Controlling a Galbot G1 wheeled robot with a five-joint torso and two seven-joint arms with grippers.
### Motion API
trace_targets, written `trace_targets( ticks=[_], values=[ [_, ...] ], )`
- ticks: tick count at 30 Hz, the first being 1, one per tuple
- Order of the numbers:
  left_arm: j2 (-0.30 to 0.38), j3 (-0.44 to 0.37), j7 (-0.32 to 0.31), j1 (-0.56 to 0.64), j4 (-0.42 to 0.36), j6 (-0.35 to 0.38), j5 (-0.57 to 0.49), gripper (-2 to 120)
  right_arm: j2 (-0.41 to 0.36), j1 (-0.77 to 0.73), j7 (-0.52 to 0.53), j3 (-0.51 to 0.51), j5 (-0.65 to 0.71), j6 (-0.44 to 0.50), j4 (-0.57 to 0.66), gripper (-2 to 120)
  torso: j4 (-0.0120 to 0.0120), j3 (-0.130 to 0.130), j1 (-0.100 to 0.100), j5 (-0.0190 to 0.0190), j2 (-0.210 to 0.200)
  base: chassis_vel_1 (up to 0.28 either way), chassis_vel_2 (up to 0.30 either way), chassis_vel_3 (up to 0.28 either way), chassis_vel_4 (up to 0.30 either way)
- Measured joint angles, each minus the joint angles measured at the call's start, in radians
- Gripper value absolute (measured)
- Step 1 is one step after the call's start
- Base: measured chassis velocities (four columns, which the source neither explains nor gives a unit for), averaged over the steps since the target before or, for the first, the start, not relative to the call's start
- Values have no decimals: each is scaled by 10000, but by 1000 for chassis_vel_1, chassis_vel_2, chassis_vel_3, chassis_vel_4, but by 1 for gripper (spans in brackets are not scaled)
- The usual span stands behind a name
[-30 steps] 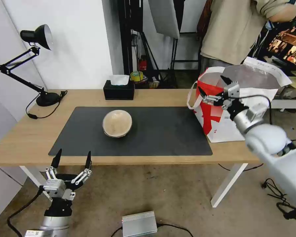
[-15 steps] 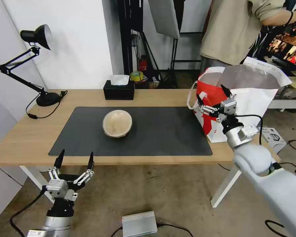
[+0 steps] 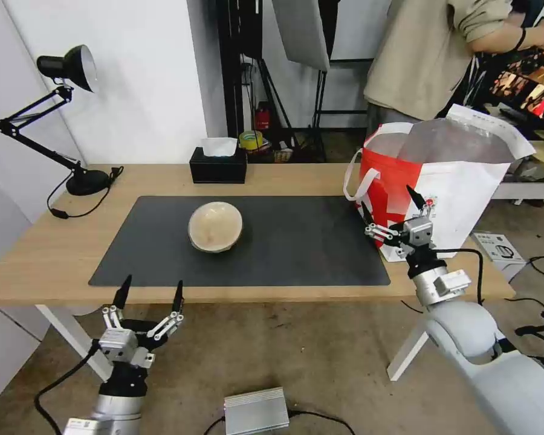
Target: Pick up the trash from the table and place it into the takeout bag.
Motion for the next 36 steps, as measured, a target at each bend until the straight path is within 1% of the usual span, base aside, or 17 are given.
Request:
trace_targets(
  ticks=[6,9,10,14,21,26,28,30,32,36],
  values=[
    [-30,133,-9,-71,38,0,156,100,353,-871,-45,422,-427,169,343,100,-2,0,0,0,0,0,0,0,0],
    [11,149,-20,70,-189,0,177,100,663,-1571,-145,863,-756,343,652,100,-1,0,0,0,0,0,0,0,0],
    [11,149,-20,70,-189,0,177,100,663,-1571,-145,863,-756,343,652,100,-1,0,0,0,0,0,0,0,0],
    [253,67,-67,159,-346,13,76,100,989,-2265,-217,1234,-1088,450,1014,100,-2,0,0,1,0,0,0,0,0],
    [434,38,-318,58,-456,199,-61,100,1495,-3292,-214,1635,-1478,620,1483,100,-2,0,0,1,0,0,0,0,0],
    [519,54,-369,33,-521,275,-105,100,1669,-3766,71,1780,-1587,635,1790,100,-2,0,0,-1,0,0,0,0,0],
    [549,64,-383,36,-527,302,-108,100,1770,-4050,365,1801,-1765,608,2004,100,-1,0,0,0,-1,0,0,0,0],
    [557,64,-398,45,-537,312,-109,100,1827,-4215,526,1830,-1877,513,2114,100,-1,0,0,0,-1,0,0,0,0],
    [572,53,-434,63,-546,325,-109,100,1956,-4659,859,1820,-1926,158,2389,100,-1,0,0,0,-1,0,0,0,0],
    [585,9,-456,56,-546,326,-109,100,2146,-5048,996,1769,-2278,5,2557,100,-1,0,-1,0,0,0,0,0,0]
  ],
)
